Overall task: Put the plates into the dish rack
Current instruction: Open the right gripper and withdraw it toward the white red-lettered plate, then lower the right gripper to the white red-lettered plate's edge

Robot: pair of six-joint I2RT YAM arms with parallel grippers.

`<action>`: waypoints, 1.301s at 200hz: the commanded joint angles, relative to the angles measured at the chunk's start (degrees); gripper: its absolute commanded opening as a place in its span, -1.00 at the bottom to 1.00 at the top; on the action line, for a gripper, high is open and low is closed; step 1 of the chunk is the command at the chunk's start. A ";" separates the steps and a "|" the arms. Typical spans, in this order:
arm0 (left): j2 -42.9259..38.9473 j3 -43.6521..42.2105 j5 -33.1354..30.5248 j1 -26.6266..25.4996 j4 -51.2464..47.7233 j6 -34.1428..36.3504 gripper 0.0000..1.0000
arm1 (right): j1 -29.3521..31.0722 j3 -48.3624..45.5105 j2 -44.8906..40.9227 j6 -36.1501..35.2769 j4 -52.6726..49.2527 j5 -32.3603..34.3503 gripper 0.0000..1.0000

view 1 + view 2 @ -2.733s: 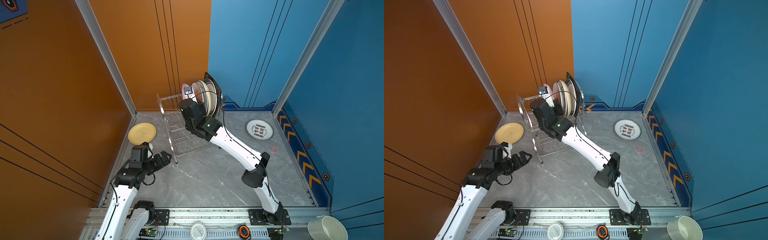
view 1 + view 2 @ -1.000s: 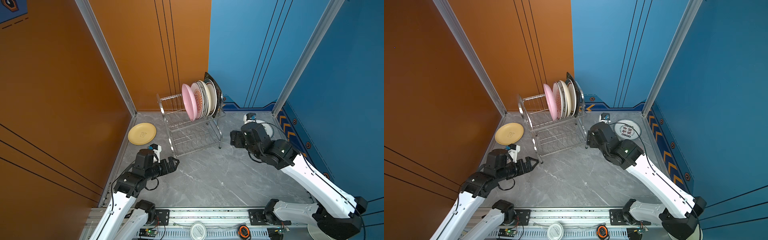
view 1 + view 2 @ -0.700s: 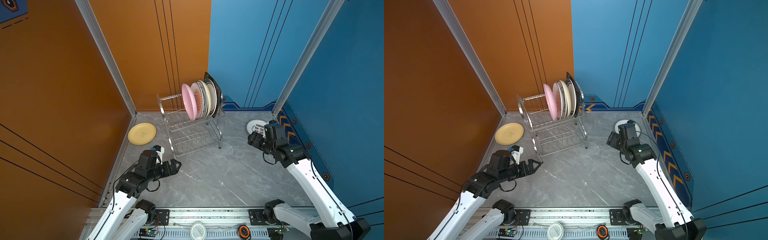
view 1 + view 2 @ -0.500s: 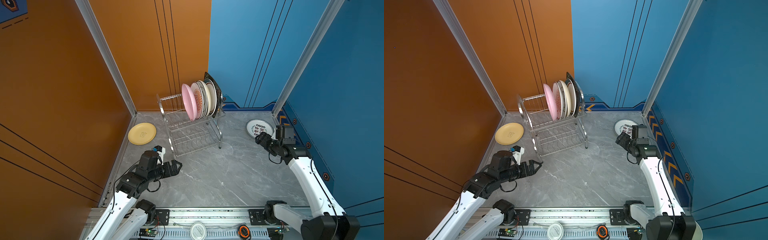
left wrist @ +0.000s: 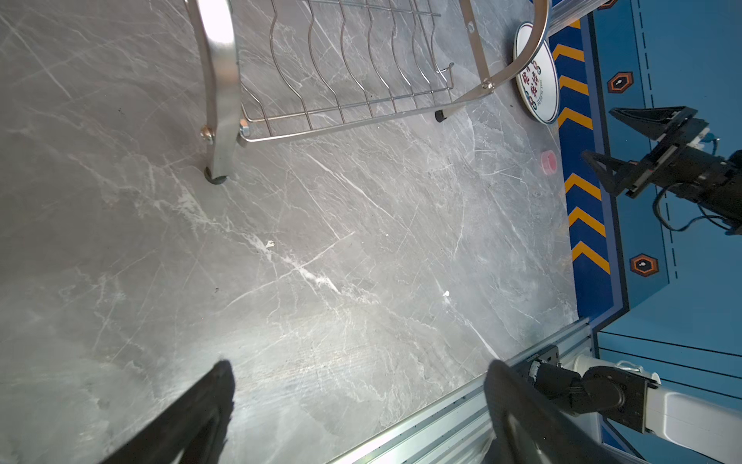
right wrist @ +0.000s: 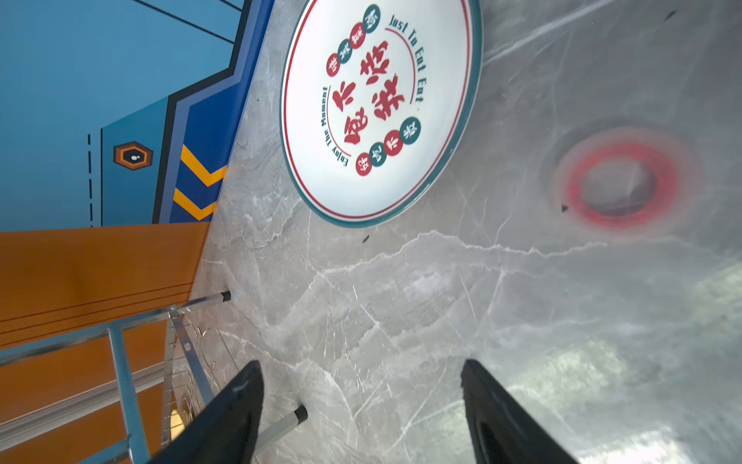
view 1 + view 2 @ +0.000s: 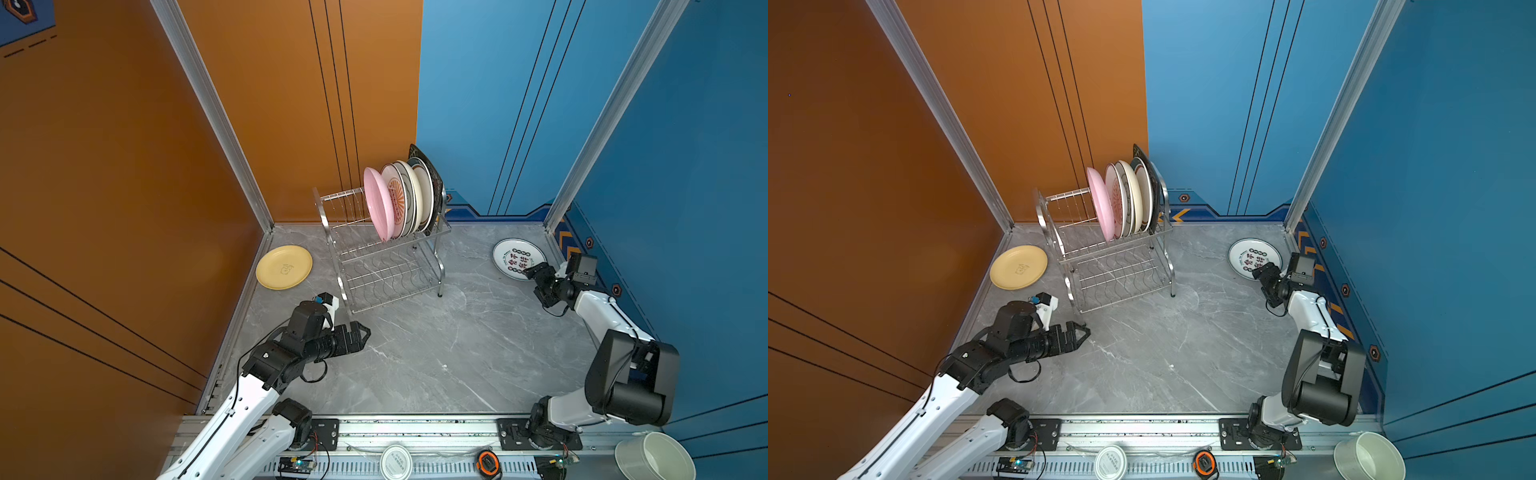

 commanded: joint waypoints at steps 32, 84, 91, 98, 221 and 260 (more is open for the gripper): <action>0.50 0.25 -2.42 -1.54 1.17 -1.24 0.96 | -1.84 -0.15 10.76 7.74 15.70 -3.15 0.43; 2.40 1.37 -3.59 -2.20 1.43 -1.28 0.96 | -1.96 -0.43 17.43 13.42 25.31 -3.07 0.23; 2.68 1.56 -3.66 -2.27 1.44 -1.23 0.96 | -2.04 -0.43 17.99 14.06 26.34 -2.98 0.22; 2.93 1.76 -3.74 -2.30 1.42 -1.14 0.96 | -2.04 -0.50 18.50 14.85 27.14 -2.98 0.20; 4.59 2.02 -4.69 -2.30 2.67 -1.30 0.96 | -2.02 -1.92 25.60 21.70 35.81 -1.05 -0.07; 4.47 2.01 -5.04 -2.30 2.68 -1.65 0.96 | -2.13 -2.01 28.15 24.08 39.30 -0.78 -0.23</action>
